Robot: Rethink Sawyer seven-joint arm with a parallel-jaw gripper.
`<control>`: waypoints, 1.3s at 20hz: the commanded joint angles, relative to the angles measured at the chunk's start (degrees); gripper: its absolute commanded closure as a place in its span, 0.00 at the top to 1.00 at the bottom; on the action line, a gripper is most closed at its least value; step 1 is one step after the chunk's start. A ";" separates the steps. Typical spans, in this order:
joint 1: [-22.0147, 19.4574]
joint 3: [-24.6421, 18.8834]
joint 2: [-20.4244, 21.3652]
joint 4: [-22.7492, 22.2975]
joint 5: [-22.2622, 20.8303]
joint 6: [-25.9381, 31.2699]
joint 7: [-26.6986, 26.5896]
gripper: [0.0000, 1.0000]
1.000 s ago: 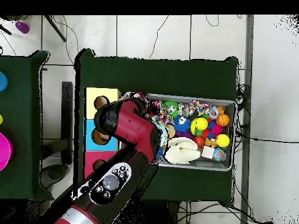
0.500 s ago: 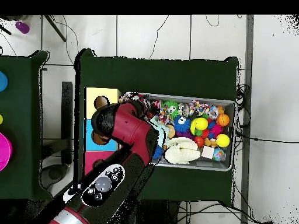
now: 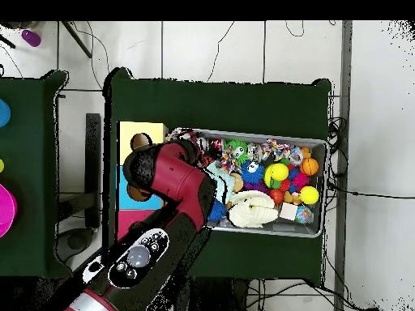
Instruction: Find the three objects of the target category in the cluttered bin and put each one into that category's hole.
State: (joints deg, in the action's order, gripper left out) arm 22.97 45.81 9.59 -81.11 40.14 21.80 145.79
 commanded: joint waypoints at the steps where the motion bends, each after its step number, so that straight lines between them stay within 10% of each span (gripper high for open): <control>1: -0.27 -2.61 -3.20 2.62 3.23 6.92 18.37 1.00; 26: 1.36 0.44 -7.60 5.01 8.22 4.77 24.72 1.00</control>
State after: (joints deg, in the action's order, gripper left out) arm 24.20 47.54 6.56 -79.97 43.99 21.80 148.45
